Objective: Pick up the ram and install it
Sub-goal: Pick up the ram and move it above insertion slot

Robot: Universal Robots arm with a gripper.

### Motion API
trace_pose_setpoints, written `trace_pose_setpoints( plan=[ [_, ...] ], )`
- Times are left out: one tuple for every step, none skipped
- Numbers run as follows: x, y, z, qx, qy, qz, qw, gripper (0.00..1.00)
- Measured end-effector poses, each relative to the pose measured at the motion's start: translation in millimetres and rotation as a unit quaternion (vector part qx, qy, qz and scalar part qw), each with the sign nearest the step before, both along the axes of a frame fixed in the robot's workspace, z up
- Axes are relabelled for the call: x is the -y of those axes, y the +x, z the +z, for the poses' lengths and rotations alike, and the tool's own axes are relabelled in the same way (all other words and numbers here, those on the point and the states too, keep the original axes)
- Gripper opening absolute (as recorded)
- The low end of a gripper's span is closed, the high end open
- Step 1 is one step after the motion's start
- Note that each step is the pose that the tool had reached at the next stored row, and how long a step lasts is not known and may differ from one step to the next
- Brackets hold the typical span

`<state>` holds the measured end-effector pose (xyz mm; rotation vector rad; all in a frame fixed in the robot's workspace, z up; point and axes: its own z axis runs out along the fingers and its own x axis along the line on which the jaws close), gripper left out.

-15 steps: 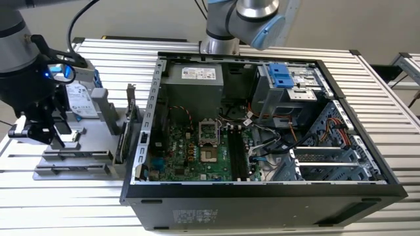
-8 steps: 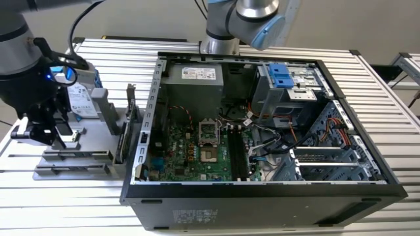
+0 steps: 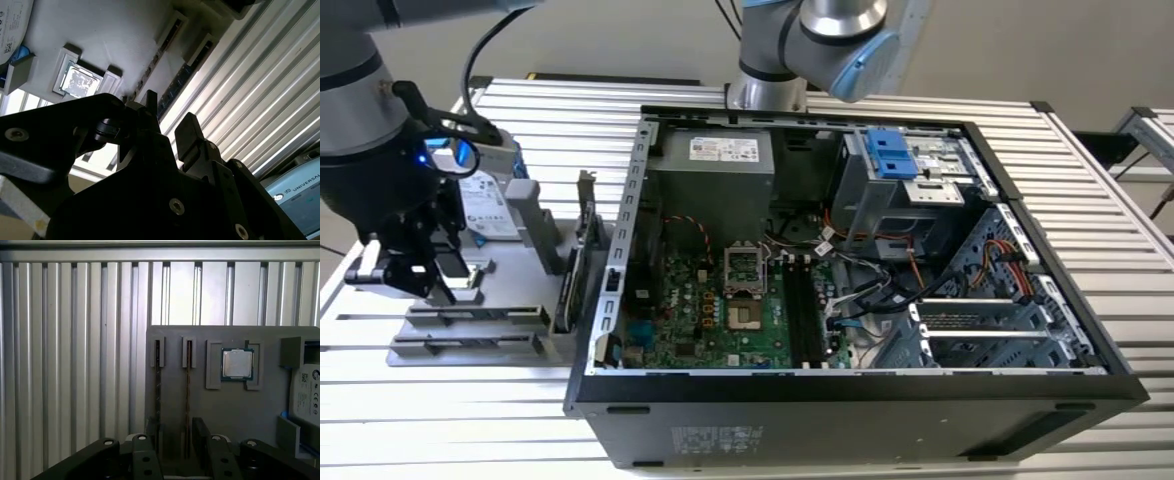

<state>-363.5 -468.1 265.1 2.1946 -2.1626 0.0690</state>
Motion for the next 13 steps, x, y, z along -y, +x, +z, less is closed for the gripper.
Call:
trace_pose_setpoints(
  plan=[
    [0.0,0.0,0.0,0.0000,0.0000,0.000,1.0000,1.00],
    [0.0,0.0,-0.1,0.0000,0.0000,0.000,1.0000,1.00],
    [-0.1,0.0,-0.2,0.0001,0.0000,0.000,1.0000,1.00],
    [-0.1,0.0,-0.2,0.0001,0.0000,0.000,1.0000,1.00],
    [-0.1,0.0,-0.3,0.0001,0.0000,0.000,1.0000,1.00],
    [-0.1,0.0,-0.7,0.0002,0.0001,0.000,1.0000,1.00],
    [-0.1,0.0,-1.1,0.0002,0.0001,0.000,1.0000,1.00],
    [-0.1,0.1,-1.6,0.0002,0.0001,0.000,1.0000,1.00],
    [-0.1,0.1,-1.9,0.0001,-0.0002,0.000,1.0000,1.00],
    [-0.2,0.0,-2.4,0.0001,-0.0005,0.000,1.0000,1.00],
    [-0.3,0.0,-3.0,0.0001,-0.0010,0.000,1.0000,1.00],
    [-0.4,0.0,-3.6,0.0001,-0.0014,0.000,1.0000,1.00],
    [-0.6,0.0,-4.2,0.0001,-0.0019,0.000,1.0000,1.00]
  ],
)
